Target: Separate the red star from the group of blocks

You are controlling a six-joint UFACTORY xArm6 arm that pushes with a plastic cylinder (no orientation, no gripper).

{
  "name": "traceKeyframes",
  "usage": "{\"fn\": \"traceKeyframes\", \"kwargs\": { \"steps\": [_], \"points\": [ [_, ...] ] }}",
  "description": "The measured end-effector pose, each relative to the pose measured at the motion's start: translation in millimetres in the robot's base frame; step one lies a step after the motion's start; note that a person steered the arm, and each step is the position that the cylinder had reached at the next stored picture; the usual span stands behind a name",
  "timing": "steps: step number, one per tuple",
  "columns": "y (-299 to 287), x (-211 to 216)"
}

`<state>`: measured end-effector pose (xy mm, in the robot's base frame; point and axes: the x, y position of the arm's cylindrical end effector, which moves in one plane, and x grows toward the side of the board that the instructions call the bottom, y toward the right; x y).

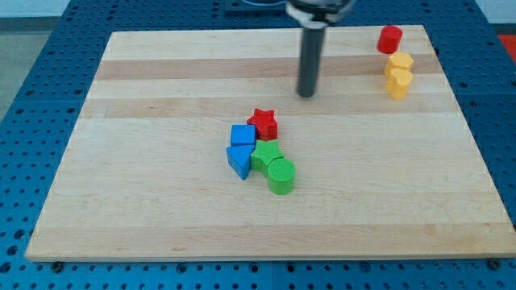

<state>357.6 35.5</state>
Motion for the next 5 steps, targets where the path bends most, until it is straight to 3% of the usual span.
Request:
{"fn": "traceKeyframes", "kwargs": {
  "steps": [3, 4, 5],
  "points": [
    [-168.5, 0.0],
    [-150.6, 67.9],
    [-150.1, 75.7]
  ]
}}
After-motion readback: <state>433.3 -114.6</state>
